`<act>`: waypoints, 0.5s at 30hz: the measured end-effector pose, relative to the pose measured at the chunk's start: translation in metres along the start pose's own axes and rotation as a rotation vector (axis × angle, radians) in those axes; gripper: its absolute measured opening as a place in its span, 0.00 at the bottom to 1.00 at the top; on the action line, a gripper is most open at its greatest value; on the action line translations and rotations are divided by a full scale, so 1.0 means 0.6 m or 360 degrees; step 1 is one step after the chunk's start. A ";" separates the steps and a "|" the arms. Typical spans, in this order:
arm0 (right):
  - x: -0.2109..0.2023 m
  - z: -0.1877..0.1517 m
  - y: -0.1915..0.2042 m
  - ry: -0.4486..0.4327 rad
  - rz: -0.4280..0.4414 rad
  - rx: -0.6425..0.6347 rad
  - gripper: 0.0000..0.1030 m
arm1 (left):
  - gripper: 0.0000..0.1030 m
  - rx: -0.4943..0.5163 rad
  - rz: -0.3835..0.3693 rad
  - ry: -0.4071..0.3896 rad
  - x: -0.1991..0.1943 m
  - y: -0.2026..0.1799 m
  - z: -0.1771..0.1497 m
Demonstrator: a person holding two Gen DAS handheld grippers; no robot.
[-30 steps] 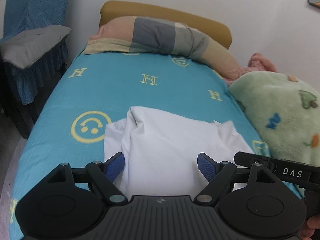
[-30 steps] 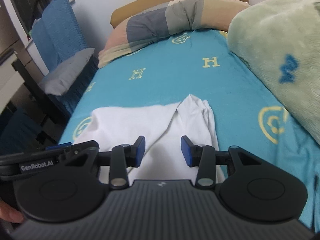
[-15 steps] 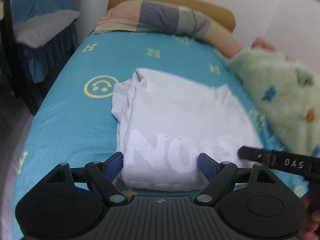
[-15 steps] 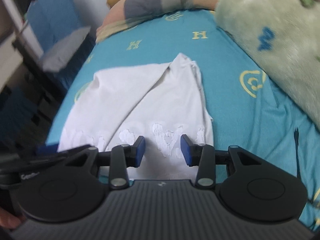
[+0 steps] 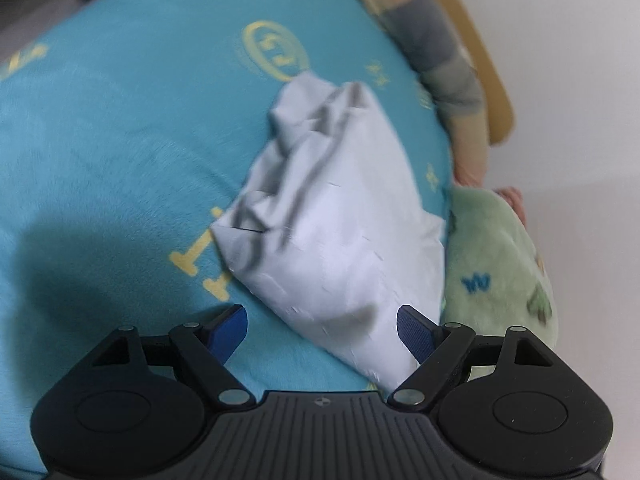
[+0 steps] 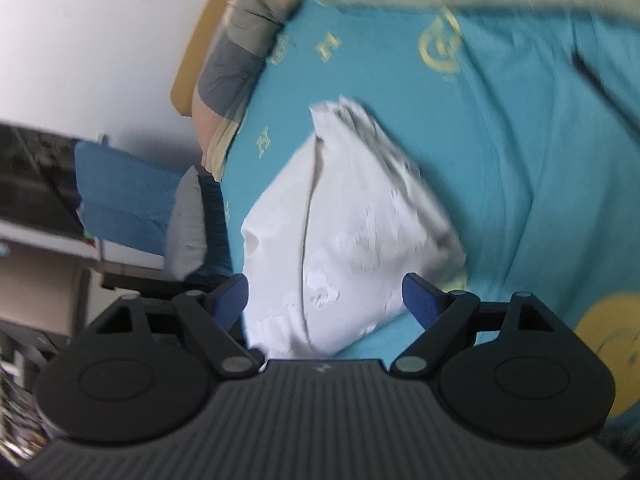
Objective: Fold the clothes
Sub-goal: 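Grasp the folded shirt bundle with both grippers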
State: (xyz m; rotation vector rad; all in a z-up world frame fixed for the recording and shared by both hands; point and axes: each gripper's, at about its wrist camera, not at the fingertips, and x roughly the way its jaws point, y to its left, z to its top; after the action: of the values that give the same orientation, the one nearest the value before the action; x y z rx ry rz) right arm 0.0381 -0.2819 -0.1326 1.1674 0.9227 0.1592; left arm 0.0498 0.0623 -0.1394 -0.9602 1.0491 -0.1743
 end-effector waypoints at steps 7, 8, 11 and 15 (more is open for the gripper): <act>0.076 -0.035 -0.036 0.0249 0.0097 0.0331 0.84 | 0.46 -0.0090 -0.0056 -0.0088 0.014 0.012 0.017; 0.087 -0.037 -0.039 0.0268 0.0108 0.0364 0.84 | 0.40 -0.0093 -0.0070 -0.0102 0.013 0.013 0.018; 0.099 -0.035 -0.046 0.0234 0.0151 0.0427 0.84 | 0.27 -0.0099 -0.0116 -0.0147 0.007 0.013 0.022; 0.082 -0.023 -0.054 0.0020 0.0113 0.0449 0.82 | 0.24 -0.0118 -0.0183 -0.0206 -0.003 0.012 0.028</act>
State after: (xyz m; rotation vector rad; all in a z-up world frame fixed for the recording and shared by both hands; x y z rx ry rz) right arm 0.0486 -0.2588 -0.1874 1.4627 0.9351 0.0953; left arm 0.0598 0.0777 -0.1411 -1.0853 0.8871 -0.1663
